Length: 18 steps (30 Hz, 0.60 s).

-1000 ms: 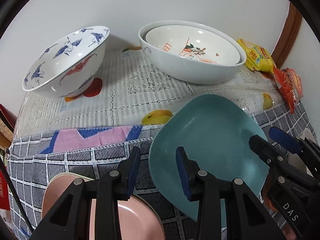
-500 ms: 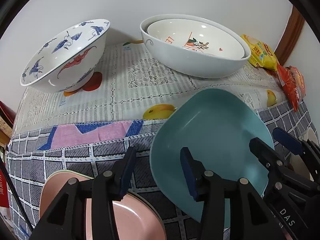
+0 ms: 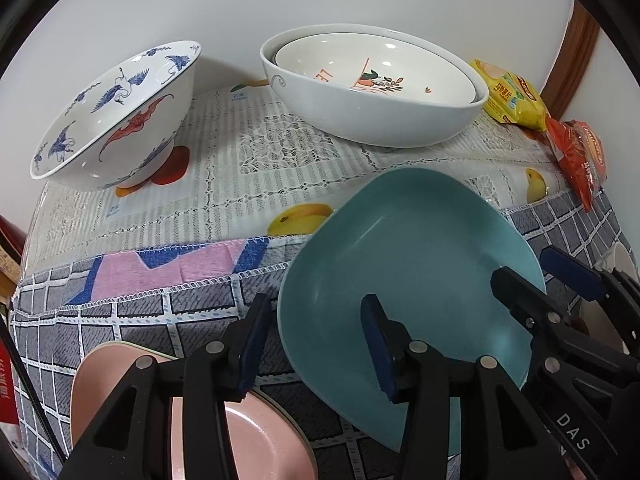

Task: Organize plates and bowls
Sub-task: 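Lift the teal plate with both grippers toward the pink plate stack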

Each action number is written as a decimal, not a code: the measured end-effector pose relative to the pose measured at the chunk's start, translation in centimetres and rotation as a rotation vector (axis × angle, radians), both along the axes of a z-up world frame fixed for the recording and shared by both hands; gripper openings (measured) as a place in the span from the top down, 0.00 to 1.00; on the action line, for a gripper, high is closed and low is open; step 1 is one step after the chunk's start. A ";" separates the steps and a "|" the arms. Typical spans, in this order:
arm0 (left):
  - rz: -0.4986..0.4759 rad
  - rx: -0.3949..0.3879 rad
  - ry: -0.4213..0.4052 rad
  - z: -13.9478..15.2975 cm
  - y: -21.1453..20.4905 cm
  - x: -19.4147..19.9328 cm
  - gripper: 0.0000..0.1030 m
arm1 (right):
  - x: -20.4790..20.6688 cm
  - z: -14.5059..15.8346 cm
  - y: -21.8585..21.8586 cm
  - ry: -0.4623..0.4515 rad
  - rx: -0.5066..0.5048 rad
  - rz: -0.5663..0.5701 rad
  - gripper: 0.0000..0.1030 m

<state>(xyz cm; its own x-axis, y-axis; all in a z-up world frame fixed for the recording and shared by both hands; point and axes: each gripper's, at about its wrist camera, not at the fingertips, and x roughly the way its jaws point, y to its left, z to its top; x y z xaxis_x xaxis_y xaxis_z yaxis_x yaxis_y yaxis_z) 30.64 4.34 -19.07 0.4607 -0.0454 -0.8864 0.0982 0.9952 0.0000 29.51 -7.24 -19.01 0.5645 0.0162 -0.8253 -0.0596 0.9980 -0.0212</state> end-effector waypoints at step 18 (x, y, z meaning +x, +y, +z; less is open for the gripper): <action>0.028 -0.008 -0.006 0.2 1.1 0.3 0.88 | -0.3 0.2 0.0 -0.011 -0.010 0.009 0.62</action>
<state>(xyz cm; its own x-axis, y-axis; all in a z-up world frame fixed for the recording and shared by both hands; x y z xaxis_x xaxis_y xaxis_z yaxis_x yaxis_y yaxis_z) 30.92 5.41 -18.86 0.4676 -0.0393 -0.8831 0.0698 0.9975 -0.0075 29.19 -7.28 -18.79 0.5735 0.0134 -0.8191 -0.0684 0.9972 -0.0316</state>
